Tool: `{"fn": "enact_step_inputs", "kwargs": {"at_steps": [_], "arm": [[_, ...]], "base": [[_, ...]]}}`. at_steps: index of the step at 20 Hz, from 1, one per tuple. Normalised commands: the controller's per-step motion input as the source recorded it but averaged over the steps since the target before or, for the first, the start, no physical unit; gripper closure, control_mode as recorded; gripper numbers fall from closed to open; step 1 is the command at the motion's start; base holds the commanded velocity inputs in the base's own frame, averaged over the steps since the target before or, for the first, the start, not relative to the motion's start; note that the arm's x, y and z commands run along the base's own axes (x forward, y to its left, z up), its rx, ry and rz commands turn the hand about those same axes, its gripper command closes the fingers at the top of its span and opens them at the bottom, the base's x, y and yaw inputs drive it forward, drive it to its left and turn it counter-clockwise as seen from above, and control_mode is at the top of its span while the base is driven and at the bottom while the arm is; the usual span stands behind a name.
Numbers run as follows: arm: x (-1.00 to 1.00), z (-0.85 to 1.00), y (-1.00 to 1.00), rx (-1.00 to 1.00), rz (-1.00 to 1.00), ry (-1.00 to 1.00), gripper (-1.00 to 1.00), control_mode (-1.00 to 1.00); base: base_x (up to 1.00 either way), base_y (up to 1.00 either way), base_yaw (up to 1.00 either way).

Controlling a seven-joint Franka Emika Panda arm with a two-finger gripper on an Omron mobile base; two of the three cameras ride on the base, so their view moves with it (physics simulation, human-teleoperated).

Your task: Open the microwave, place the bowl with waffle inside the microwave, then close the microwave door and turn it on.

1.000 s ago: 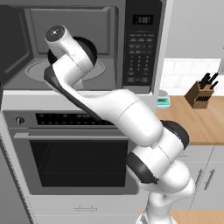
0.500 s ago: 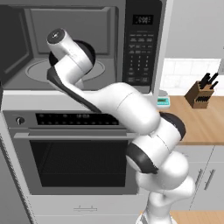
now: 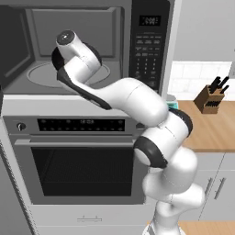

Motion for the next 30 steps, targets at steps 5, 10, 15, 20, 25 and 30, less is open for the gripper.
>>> {"fn": "enact_step_inputs", "kwargs": {"at_steps": [5, 10, 15, 20, 25, 30], "arm": [[0.62, -0.20, 0.02, 0.00, 0.00, 0.04, 1.00, -1.00], [0.51, -0.24, 0.10, 0.00, 0.00, 0.01, 1.00, -1.00], [0.31, -0.22, 0.06, 0.01, 0.00, -0.04, -1.00, -1.00], [-0.60, -0.29, 0.00, 0.07, 0.00, -0.50, -1.00, -1.00], [-1.00, -0.43, 0.00, 0.10, 0.00, -0.73, -1.00, -1.00], [-1.00, -0.71, -0.27, 0.14, 0.00, -0.68, -1.00, -1.00]], "base": [[0.00, 0.00, 0.00], [0.00, 0.00, 0.00], [0.00, 0.00, 0.00], [0.00, 0.00, 0.00], [0.00, 0.00, 0.00], [0.00, 0.00, 0.00]]}}
